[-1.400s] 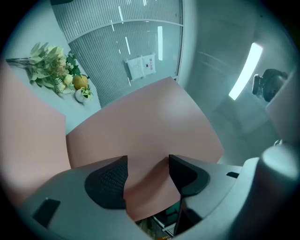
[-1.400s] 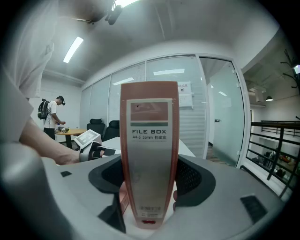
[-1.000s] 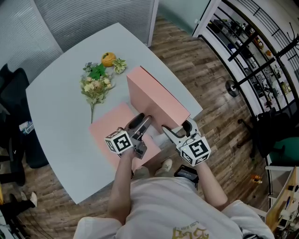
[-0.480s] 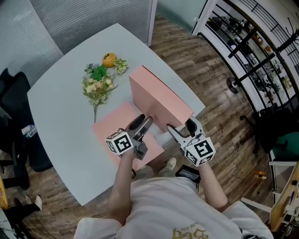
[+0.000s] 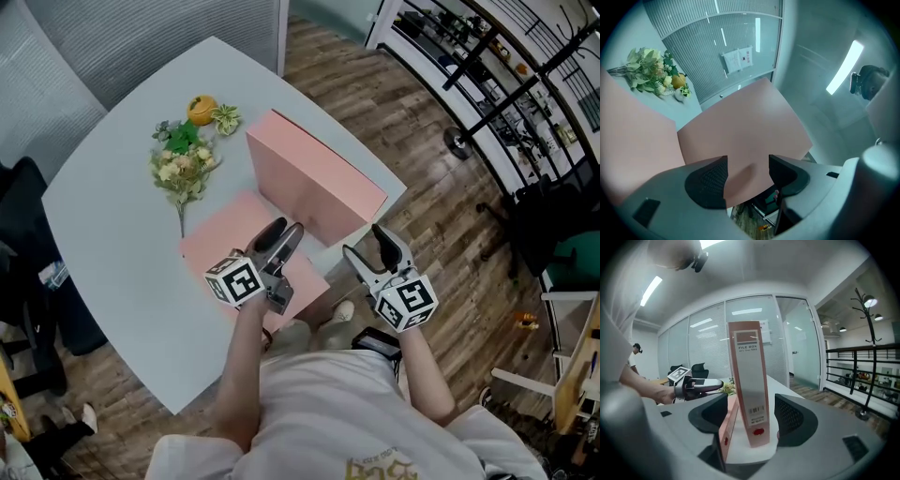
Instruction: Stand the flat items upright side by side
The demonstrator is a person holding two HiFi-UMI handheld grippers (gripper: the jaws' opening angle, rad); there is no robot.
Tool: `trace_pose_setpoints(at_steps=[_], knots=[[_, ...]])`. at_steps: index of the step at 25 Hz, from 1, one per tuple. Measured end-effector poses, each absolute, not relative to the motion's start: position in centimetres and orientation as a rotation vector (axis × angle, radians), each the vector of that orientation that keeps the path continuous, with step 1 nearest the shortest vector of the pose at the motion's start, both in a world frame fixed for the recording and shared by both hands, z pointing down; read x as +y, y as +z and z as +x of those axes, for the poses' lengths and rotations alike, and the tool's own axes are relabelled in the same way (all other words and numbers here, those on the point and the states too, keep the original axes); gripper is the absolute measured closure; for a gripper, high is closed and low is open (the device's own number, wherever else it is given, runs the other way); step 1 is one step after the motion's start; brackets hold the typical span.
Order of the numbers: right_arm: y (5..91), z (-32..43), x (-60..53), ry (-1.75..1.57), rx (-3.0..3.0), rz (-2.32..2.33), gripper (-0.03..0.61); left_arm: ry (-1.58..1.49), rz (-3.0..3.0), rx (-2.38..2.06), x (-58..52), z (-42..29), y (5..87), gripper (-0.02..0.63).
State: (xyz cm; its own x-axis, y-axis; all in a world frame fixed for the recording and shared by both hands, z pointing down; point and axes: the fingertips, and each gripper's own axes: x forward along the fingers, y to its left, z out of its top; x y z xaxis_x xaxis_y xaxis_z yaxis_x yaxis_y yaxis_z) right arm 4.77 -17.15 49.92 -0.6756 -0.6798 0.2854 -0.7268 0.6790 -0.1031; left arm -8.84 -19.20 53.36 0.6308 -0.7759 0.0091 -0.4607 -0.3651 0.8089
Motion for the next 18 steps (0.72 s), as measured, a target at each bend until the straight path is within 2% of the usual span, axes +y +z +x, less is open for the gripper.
trace_pose_setpoints(at_steps=[11, 18], knots=[[54.4, 6.3, -13.7, 0.681, -2.694, 1.055, 0.264, -0.177, 2.058, -1.144, -14.2, -8.5, 54.4, 0.353], [58.4, 4.0, -9.8, 1.100, -2.649, 0.821, 0.265, 0.084, 2.027, -1.246, -10.2, -10.4, 57.5, 0.353]])
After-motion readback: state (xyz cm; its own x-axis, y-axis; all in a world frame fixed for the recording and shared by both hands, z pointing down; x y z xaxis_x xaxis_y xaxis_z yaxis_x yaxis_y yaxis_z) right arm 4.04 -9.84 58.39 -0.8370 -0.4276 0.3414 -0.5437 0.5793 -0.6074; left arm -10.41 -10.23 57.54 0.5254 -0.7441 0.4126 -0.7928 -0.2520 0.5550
